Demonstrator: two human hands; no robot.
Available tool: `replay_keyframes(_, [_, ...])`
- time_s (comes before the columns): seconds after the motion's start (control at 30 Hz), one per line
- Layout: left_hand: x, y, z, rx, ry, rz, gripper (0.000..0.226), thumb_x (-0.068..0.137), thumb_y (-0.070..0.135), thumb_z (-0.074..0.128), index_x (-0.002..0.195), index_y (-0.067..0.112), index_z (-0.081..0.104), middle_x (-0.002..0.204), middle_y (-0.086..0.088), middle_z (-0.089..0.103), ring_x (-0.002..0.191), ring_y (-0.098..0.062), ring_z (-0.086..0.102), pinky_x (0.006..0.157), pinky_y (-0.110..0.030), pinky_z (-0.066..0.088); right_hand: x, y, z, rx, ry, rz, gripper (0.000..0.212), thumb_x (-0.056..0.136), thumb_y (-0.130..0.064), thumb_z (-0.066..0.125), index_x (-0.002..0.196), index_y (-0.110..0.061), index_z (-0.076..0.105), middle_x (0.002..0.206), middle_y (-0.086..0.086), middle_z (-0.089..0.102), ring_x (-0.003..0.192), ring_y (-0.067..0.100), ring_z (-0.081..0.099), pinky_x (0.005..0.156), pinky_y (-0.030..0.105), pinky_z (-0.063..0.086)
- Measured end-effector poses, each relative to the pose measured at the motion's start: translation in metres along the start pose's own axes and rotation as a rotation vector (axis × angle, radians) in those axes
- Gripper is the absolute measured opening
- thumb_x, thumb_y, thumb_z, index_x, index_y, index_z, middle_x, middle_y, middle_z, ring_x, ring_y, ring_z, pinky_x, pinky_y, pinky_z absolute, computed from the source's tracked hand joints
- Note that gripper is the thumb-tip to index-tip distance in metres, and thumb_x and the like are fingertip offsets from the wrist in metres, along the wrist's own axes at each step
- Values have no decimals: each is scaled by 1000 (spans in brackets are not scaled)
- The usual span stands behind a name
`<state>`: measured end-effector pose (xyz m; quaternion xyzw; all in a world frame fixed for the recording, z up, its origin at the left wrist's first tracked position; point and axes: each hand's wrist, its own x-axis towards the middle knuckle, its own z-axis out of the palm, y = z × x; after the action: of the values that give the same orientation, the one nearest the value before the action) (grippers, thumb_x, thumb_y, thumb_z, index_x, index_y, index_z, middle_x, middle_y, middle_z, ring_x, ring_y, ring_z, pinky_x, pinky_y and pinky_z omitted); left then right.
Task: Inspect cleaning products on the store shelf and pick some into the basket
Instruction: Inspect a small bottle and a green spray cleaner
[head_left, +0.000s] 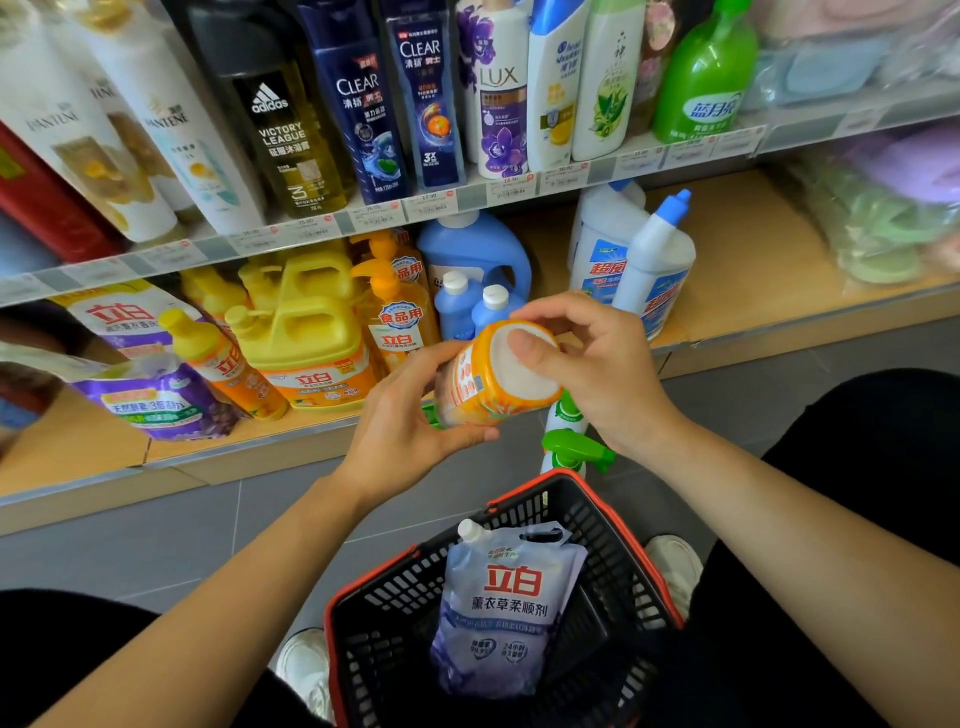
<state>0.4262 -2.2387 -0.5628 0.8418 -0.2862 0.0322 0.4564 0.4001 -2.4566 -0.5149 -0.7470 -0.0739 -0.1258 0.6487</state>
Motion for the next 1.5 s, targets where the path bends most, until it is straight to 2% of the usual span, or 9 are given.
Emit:
replay_keyframes(0.13, [0, 6, -1, -90, 25, -54, 79, 71, 38, 90, 139, 18, 53, 128, 5, 64, 120, -16, 61, 97, -35, 56, 3, 2, -2, 63, 25, 2, 13, 94, -21, 66, 104, -19, 74, 95, -12, 72, 91, 6, 65, 74, 22, 52])
replay_keyframes(0.33, [4, 13, -2, -330, 76, -229, 69, 72, 31, 92, 131, 17, 57, 121, 5, 70, 114, -17, 67, 93, -38, 59, 5, 9, -1, 141, -98, 205, 27, 102, -17, 53, 127, -11, 63, 118, 9, 70, 108, 24, 68, 85, 37, 58])
replay_keyframes(0.47, [8, 20, -8, -599, 152, -295, 63, 76, 31, 82, 129, 10, 56, 121, -8, 72, 114, -28, 69, 93, -47, 58, 0, 16, 5, 28, -354, 355, 41, 92, -5, 66, 129, -19, 57, 124, 2, 66, 111, 13, 65, 90, 26, 55])
replay_keyframes(0.6, [12, 24, -16, -788, 193, -359, 52, 81, 26, 76, 127, 11, 56, 117, -6, 73, 112, -28, 70, 83, -42, 60, -8, 22, 16, -173, -427, 284, 64, 80, -17, 83, 135, -24, 51, 128, -4, 64, 114, 10, 64, 100, 35, 53])
replay_keyframes(0.8, [14, 30, -24, -745, 205, -355, 53, 79, 41, 70, 124, 13, 62, 119, 0, 73, 114, -23, 68, 88, -35, 57, -16, 31, 27, -102, -249, 235, 63, 73, -13, 88, 126, -18, 54, 110, 2, 71, 100, 15, 70, 91, 44, 56])
replay_keyframes(1.03, [15, 27, -39, -767, 335, -360, 33, 88, 27, 68, 118, 14, 63, 112, -2, 73, 106, -21, 70, 79, -32, 58, -14, 32, 29, -272, -90, 96, 67, 70, -23, 90, 128, -21, 57, 108, -11, 66, 97, -1, 60, 83, 17, 50])
replay_keyframes(1.2, [16, 27, -36, -773, 370, -383, 32, 86, 30, 67, 116, 17, 62, 108, 1, 72, 101, -17, 70, 79, -36, 60, -16, 34, 32, -230, -131, 105, 61, 76, -21, 86, 127, -24, 53, 113, -7, 66, 101, 2, 61, 87, 21, 50])
replay_keyframes(1.33, [19, 26, -47, -812, 254, -379, 33, 73, 41, 66, 101, 24, 62, 91, 6, 64, 86, -11, 63, 72, -28, 52, -14, 32, 28, 39, -234, 207, 47, 87, -14, 76, 126, -28, 56, 110, -1, 74, 102, 9, 69, 86, 21, 52])
replay_keyframes(1.5, [22, 20, -50, -792, 266, -369, 26, 85, 20, 62, 111, 17, 65, 114, -1, 71, 110, -23, 67, 92, -43, 54, -12, 32, 28, 243, -363, 318, 38, 95, -14, 66, 131, -24, 59, 125, 1, 70, 118, 16, 65, 95, 27, 52])
